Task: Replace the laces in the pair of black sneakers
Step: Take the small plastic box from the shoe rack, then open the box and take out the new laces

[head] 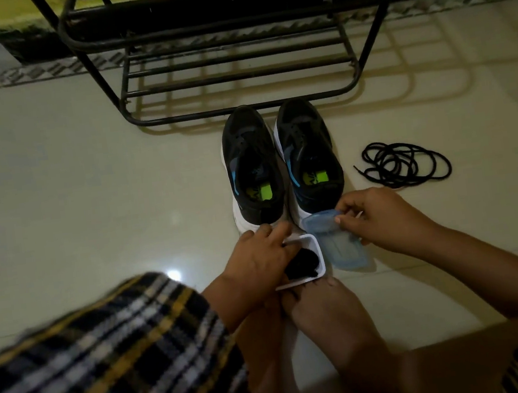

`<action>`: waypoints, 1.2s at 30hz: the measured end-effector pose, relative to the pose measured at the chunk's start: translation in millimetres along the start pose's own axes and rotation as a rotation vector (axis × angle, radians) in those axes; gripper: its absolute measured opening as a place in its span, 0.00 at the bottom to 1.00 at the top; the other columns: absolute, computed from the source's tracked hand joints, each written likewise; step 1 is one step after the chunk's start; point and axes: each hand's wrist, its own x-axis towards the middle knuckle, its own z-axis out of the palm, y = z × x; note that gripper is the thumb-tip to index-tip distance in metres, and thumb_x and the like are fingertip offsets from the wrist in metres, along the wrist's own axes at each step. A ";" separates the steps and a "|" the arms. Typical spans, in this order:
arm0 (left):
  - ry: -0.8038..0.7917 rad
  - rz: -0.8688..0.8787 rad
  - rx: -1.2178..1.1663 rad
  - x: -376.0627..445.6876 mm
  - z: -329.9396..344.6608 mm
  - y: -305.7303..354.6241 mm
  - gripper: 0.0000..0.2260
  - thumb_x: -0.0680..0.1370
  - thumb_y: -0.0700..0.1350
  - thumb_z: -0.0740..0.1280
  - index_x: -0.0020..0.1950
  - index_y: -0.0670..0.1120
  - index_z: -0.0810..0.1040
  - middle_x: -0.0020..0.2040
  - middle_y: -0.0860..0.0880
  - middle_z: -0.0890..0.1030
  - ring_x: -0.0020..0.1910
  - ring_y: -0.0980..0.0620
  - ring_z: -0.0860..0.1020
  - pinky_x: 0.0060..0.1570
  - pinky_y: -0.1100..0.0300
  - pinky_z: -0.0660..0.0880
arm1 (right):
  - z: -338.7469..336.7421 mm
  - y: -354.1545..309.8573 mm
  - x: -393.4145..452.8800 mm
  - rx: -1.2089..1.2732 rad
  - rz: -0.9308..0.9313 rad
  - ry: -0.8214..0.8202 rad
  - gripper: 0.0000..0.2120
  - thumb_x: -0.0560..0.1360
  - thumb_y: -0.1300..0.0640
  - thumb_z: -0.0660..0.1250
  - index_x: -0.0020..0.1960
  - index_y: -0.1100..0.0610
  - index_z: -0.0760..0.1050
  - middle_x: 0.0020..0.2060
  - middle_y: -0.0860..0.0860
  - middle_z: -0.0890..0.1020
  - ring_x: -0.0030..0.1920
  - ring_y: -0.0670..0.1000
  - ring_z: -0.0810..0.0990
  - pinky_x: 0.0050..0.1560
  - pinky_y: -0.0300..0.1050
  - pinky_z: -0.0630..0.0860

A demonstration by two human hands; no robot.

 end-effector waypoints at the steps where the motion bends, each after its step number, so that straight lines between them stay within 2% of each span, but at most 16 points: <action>1: -0.004 0.004 0.010 -0.2 0.7 0.3 0.20 0.59 0.52 0.78 0.49 0.52 0.83 0.50 0.46 0.79 0.39 0.48 0.78 0.33 0.59 0.74 | 0.4 2.1 0.4 -0.014 0.000 -0.007 0.03 0.75 0.59 0.67 0.44 0.57 0.79 0.36 0.50 0.81 0.34 0.44 0.79 0.38 0.45 0.79; 3: -0.028 0.013 0.031 1.2 1.6 -0.9 0.15 0.65 0.51 0.74 0.51 0.52 0.82 0.55 0.46 0.77 0.45 0.46 0.77 0.40 0.56 0.73 | 1.4 5.3 0.7 -0.031 0.008 -0.016 0.03 0.75 0.58 0.67 0.45 0.57 0.79 0.38 0.51 0.81 0.35 0.44 0.78 0.39 0.46 0.79; 4: -0.013 0.013 0.064 3.4 1.9 -2.0 0.13 0.66 0.52 0.73 0.50 0.53 0.83 0.54 0.46 0.77 0.45 0.46 0.76 0.40 0.56 0.72 | 1.2 7.1 0.4 -0.038 0.014 -0.018 0.04 0.75 0.58 0.67 0.46 0.57 0.79 0.38 0.51 0.81 0.35 0.45 0.78 0.40 0.47 0.79; 7: 0.040 -0.004 0.061 5.4 3.9 -2.8 0.08 0.63 0.55 0.72 0.40 0.55 0.84 0.46 0.50 0.78 0.41 0.49 0.74 0.36 0.59 0.69 | 0.4 13.0 -0.8 -0.061 0.029 -0.033 0.04 0.76 0.58 0.66 0.44 0.57 0.79 0.39 0.52 0.82 0.36 0.49 0.79 0.42 0.50 0.79; 11: 0.114 0.033 0.068 1.4 12.6 2.5 0.06 0.64 0.54 0.70 0.37 0.54 0.83 0.47 0.50 0.76 0.44 0.50 0.70 0.37 0.59 0.68 | 1.7 17.6 -0.5 -0.074 0.067 -0.052 0.08 0.77 0.58 0.64 0.43 0.58 0.79 0.38 0.54 0.83 0.36 0.51 0.80 0.41 0.49 0.78; 13: 0.127 0.025 0.043 1.5 13.0 2.2 0.06 0.64 0.54 0.70 0.36 0.54 0.82 0.45 0.51 0.76 0.43 0.50 0.72 0.36 0.60 0.68 | 2.5 18.3 -0.2 -0.080 0.077 -0.057 0.09 0.77 0.58 0.63 0.42 0.59 0.80 0.37 0.53 0.83 0.36 0.51 0.80 0.42 0.48 0.78; 17: 0.195 -0.042 -0.089 2.5 3.0 -0.5 0.12 0.66 0.55 0.63 0.40 0.53 0.84 0.42 0.50 0.77 0.37 0.49 0.74 0.33 0.59 0.70 | 2.4 24.2 0.5 -0.090 0.126 -0.096 0.09 0.77 0.59 0.62 0.42 0.58 0.79 0.32 0.47 0.83 0.33 0.45 0.79 0.36 0.39 0.73; 20: 0.296 -0.159 -0.166 -8.5 -10.6 -3.6 0.17 0.68 0.53 0.58 0.45 0.50 0.83 0.44 0.49 0.79 0.37 0.47 0.75 0.33 0.57 0.70 | 5.3 34.2 1.1 -0.127 0.147 -0.132 0.12 0.77 0.57 0.62 0.39 0.63 0.76 0.28 0.48 0.81 0.29 0.41 0.76 0.36 0.41 0.71; 23: 0.409 -0.226 -0.192 -28.9 -21.1 -17.0 0.15 0.69 0.52 0.60 0.48 0.48 0.82 0.45 0.48 0.79 0.37 0.45 0.74 0.35 0.57 0.69 | 9.2 41.7 -0.7 -0.151 0.151 -0.127 0.12 0.78 0.57 0.63 0.37 0.59 0.76 0.29 0.47 0.77 0.33 0.45 0.74 0.33 0.37 0.67; 25: 0.450 -0.319 -0.191 -44.0 -19.3 -34.8 0.15 0.70 0.51 0.61 0.47 0.47 0.82 0.45 0.47 0.79 0.37 0.44 0.74 0.36 0.56 0.69 | 11.3 43.6 -1.1 -0.136 0.159 -0.112 0.08 0.77 0.57 0.63 0.42 0.57 0.79 0.34 0.49 0.79 0.38 0.48 0.76 0.36 0.39 0.68; 28: 0.421 -0.590 -0.243 -64.3 -5.7 -60.2 0.14 0.71 0.51 0.63 0.46 0.43 0.82 0.46 0.45 0.80 0.39 0.41 0.74 0.39 0.53 0.71 | 14.8 45.0 -0.5 -0.110 0.195 -0.093 0.07 0.76 0.58 0.65 0.47 0.58 0.81 0.41 0.53 0.81 0.44 0.51 0.78 0.42 0.41 0.71; 31: 0.277 -0.795 -0.315 -68.5 11.0 -67.0 0.09 0.73 0.47 0.70 0.47 0.42 0.82 0.47 0.42 0.79 0.44 0.38 0.73 0.42 0.51 0.71 | 16.3 46.2 0.4 -0.104 0.196 -0.091 0.05 0.75 0.59 0.66 0.46 0.58 0.80 0.37 0.50 0.79 0.41 0.49 0.76 0.39 0.39 0.68; 34: 0.128 -0.908 -0.403 -61.8 23.8 -66.7 0.10 0.74 0.47 0.69 0.50 0.42 0.80 0.47 0.41 0.77 0.48 0.39 0.72 0.45 0.52 0.68 | 19.3 48.9 1.9 -0.137 0.163 -0.084 0.05 0.74 0.62 0.65 0.47 0.58 0.79 0.36 0.48 0.77 0.41 0.48 0.76 0.38 0.39 0.67; 36: 0.088 -0.939 -0.469 -59.0 28.8 -67.6 0.13 0.74 0.48 0.68 0.54 0.42 0.79 0.50 0.41 0.77 0.52 0.38 0.73 0.49 0.51 0.69 | 21.2 51.6 1.5 -0.162 0.143 -0.079 0.08 0.75 0.63 0.64 0.52 0.58 0.77 0.40 0.49 0.77 0.42 0.48 0.75 0.41 0.38 0.67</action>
